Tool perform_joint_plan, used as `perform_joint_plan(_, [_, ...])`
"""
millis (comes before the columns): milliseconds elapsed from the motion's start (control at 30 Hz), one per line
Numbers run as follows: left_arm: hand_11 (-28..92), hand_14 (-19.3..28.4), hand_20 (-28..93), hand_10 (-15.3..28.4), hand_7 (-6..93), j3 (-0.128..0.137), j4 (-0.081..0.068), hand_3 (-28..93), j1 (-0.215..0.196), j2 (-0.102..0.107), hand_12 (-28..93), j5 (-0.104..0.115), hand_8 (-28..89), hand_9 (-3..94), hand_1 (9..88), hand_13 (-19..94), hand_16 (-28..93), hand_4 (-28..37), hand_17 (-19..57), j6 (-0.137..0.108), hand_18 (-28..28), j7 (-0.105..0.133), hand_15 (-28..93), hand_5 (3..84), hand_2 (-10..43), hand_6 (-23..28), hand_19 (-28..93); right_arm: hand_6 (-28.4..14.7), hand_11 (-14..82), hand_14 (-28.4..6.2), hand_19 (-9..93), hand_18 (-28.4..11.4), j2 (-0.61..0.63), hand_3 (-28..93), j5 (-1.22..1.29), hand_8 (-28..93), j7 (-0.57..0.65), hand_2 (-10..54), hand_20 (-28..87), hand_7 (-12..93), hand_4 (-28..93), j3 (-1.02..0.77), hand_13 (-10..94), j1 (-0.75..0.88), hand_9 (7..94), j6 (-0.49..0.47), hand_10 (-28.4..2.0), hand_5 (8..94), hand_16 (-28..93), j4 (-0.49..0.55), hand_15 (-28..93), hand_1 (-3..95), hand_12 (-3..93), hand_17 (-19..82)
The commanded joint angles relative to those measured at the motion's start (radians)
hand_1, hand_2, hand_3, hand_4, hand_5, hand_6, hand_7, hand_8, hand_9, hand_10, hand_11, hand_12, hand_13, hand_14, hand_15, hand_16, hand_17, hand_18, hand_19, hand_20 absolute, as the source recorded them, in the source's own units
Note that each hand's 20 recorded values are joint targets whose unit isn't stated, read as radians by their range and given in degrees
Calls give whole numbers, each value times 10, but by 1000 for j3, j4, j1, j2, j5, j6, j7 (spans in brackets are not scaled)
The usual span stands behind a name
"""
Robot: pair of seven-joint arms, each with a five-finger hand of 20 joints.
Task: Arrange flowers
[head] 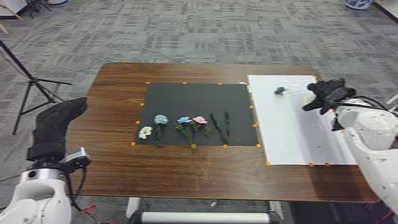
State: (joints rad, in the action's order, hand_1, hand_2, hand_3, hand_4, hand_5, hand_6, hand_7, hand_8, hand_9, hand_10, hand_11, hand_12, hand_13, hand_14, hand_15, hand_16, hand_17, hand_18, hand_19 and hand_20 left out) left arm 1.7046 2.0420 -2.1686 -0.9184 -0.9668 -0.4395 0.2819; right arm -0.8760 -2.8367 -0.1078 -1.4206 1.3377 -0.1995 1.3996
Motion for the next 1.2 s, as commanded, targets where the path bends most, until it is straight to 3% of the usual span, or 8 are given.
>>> perform_joint_plan(33, [216, 163, 141, 134, 188, 2, 13, 689, -25, -22, 108, 7, -84, 486, 246, 359, -21, -283, 44, -11, 97, 12, 187, 515, 66, 33, 60, -51, 76, -162, 699, -254, -46, 769, -91, -90, -45, -95, 559, 138, -282, -14, 537, 3, 419, -16, -110, 381, 294, -66, 557, 217, 154, 236])
perform_joint_plan(233, [215, 164, 141, 134, 187, 3, 16, 691, -31, -25, 108, 8, -84, 486, 246, 360, -21, -283, 44, -10, 97, 14, 189, 516, 65, 33, 60, -56, 87, -152, 704, -246, -54, 771, -49, -92, 25, -95, 557, 147, -281, -17, 556, 7, 439, -31, -111, 399, 294, -88, 561, 249, 153, 248])
perform_joint_plan(433, [215, 164, 141, 133, 187, 0, 12, 690, -19, -22, 108, 7, -83, 486, 247, 361, -21, -283, 44, -7, 97, 6, 190, 515, 65, 34, 60, -23, 137, -113, 731, -209, -39, 770, 94, -130, 157, -95, 532, 217, -276, 24, 638, 9, 567, 23, -114, 504, 290, -90, 557, 435, 131, 314])
perform_joint_plan(567, [215, 163, 141, 134, 187, 1, 12, 690, -18, -25, 108, 6, -83, 486, 247, 361, -22, -283, 44, -8, 97, 5, 189, 515, 65, 34, 60, -14, 142, -72, 736, -189, -31, 698, 196, -137, 206, -95, 512, 229, -264, 47, 693, 13, 632, 61, -113, 571, 421, -83, 458, 561, 131, 360])
perform_joint_plan(667, [215, 163, 141, 135, 187, 0, 13, 690, -18, -24, 109, 7, -83, 486, 247, 361, -21, -283, 44, -12, 97, 5, 189, 515, 65, 34, 60, -7, 91, -56, 729, -177, -12, 637, 252, -16, 221, -95, 513, 251, -243, 69, 762, 18, 733, 131, -108, 671, 453, -63, 384, 622, 211, 412])
perform_joint_plan(733, [215, 163, 141, 134, 186, 1, 13, 689, -18, -24, 109, 4, -83, 486, 247, 361, -21, -283, 44, -10, 97, 4, 189, 515, 65, 34, 60, -1, 50, -59, 726, -176, 6, 617, 274, 7, 232, -92, 517, 258, -238, 87, 793, 14, 819, 179, -106, 725, 444, -37, 372, 636, 281, 436])
perform_joint_plan(967, [215, 164, 141, 135, 186, 4, 11, 688, -14, -17, 109, 3, -82, 486, 247, 362, -21, -283, 44, -2, 97, 1, 189, 516, 65, 35, 59, 8, 47, -68, 735, -189, 81, 616, 393, 11, 251, -90, 537, 252, -231, 148, 792, -17, 845, 345, -113, 753, 444, 123, 387, 631, 298, 426])
perform_joint_plan(1200, [215, 165, 141, 135, 185, 15, 11, 688, -20, -12, 109, 1, -82, 485, 246, 362, -22, -283, 44, 0, 97, -2, 190, 515, 65, 35, 59, 16, 46, -77, 741, -201, 51, 625, 459, 7, 282, -94, 555, 252, -225, 199, 772, -47, 859, 325, -106, 767, 438, 313, 418, 616, 297, 402])
